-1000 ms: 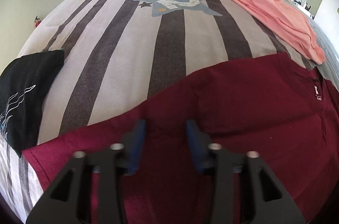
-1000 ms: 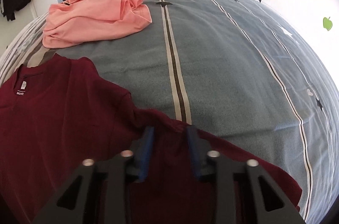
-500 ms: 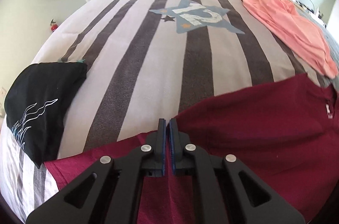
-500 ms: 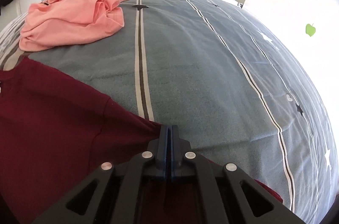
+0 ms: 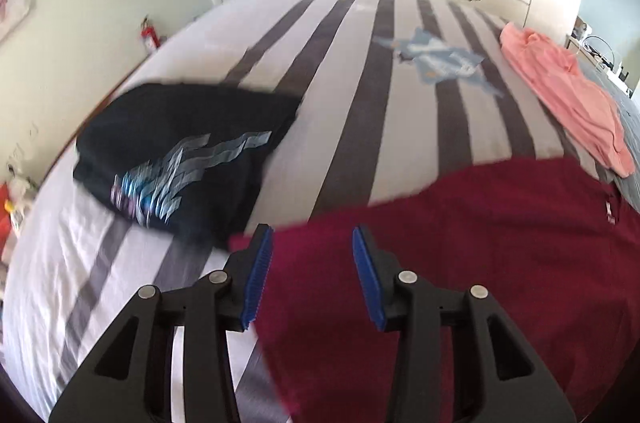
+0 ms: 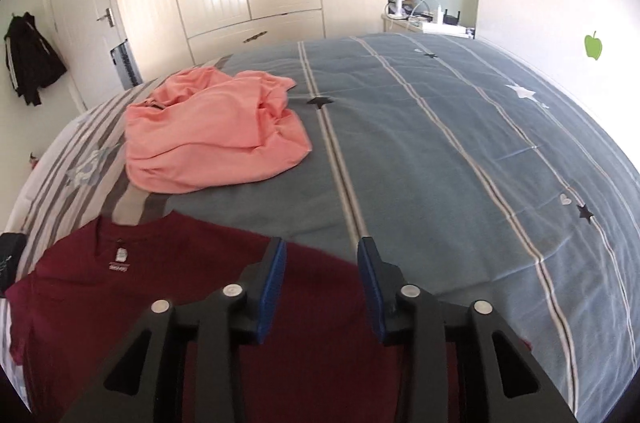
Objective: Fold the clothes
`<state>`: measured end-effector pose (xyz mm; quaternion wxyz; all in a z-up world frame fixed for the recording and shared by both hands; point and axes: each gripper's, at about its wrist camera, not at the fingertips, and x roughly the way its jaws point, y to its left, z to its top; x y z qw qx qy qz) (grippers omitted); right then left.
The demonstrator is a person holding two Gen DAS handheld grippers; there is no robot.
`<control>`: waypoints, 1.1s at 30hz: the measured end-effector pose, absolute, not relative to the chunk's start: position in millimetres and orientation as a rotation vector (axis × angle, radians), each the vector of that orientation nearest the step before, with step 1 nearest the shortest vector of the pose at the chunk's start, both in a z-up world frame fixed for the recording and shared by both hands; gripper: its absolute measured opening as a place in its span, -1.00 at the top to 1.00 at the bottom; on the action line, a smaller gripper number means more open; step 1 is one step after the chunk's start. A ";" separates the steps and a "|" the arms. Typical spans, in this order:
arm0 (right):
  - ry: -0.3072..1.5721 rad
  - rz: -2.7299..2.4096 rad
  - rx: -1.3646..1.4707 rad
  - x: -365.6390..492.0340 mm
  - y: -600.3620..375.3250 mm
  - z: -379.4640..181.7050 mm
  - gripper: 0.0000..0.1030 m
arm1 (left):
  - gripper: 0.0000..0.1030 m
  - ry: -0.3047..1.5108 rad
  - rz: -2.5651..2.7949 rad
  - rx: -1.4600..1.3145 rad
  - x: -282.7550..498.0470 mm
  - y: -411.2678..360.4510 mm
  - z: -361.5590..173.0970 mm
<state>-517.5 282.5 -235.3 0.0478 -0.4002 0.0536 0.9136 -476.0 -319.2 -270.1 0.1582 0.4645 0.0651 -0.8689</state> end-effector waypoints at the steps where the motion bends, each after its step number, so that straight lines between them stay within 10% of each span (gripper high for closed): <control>1: 0.158 2.797 -1.238 -512.1 269.9 -238.7 0.21 | 0.25 0.200 -2.461 1.354 -471.7 -323.8 -277.0; 9: 0.085 2.725 -1.409 -470.8 231.3 -303.3 0.21 | 0.20 0.231 -2.475 1.480 -451.3 -331.5 -315.1; 12: 0.063 2.702 -1.424 -459.6 237.7 -317.9 0.21 | 0.90 0.155 -2.498 1.477 -451.6 -329.8 -314.8; 19: -0.006 2.708 -1.394 -466.6 240.0 -321.7 0.21 | 0.93 0.051 -2.491 1.445 -468.9 -347.0 -296.1; 23: 0.071 2.671 -1.379 -461.1 251.9 -312.3 0.19 | 0.51 0.122 -2.450 1.409 -459.2 -346.8 -281.3; 25: 0.120 2.677 -1.368 -449.8 255.1 -301.4 0.17 | -0.05 0.246 -2.468 1.318 -435.3 -349.7 -263.3; 33: 0.070 2.742 -1.433 -355.8 249.3 -283.6 0.16 | -0.06 0.305 -2.622 1.403 -325.4 -273.6 -248.3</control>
